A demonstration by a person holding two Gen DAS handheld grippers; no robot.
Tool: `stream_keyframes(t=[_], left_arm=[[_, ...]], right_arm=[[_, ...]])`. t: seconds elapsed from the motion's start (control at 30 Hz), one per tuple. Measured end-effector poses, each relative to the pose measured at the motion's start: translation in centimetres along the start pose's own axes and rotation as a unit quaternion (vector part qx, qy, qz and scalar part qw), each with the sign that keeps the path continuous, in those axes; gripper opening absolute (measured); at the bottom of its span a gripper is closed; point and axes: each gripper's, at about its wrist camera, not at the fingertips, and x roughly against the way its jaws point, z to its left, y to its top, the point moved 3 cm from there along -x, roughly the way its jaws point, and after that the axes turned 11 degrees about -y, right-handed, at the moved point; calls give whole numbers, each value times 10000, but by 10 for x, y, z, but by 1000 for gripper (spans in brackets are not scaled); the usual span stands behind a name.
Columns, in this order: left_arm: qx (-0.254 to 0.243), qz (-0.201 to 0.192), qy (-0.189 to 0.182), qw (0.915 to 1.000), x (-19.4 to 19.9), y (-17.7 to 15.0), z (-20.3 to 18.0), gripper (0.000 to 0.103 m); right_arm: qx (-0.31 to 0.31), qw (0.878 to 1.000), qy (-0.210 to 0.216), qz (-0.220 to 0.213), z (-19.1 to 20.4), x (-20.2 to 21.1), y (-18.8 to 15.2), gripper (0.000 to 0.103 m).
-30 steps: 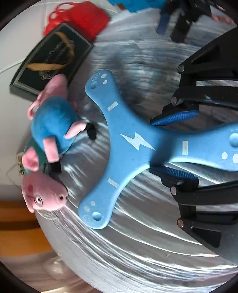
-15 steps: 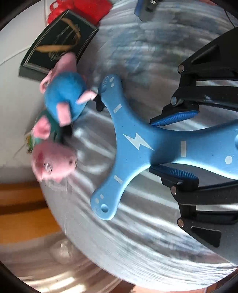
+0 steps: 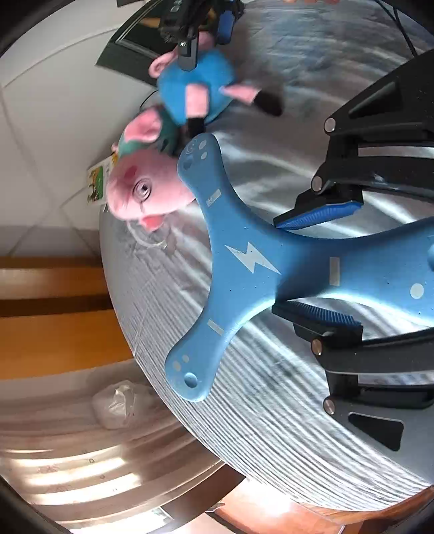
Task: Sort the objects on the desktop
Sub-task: 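Grasp the blue boomerang toy with left tool while right tool grasps the blue George plush, then lift and carry the boomerang and George plush over the crate with both tools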
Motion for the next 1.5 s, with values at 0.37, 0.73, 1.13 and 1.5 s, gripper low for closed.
stream_keyframes(t=[0.37,0.73,1.13,1.5], left_arm=[[-11,-12,-8,10000,-7,12,5,22],[-208,435,-183,9987,-3,13,18,55],[-1821,684,494,9796,-75,45,-16,76],[-1347,-502,3,9896,0,67,-23,26]], right_arm=[[-349,9980,75,518,20,-64,28,103],[-52,9977,250,622,-34,-10,-39,90],[-236,9969,342,673,-56,1,-52,94],[4,9994,161,303,-49,22,-50,89]])
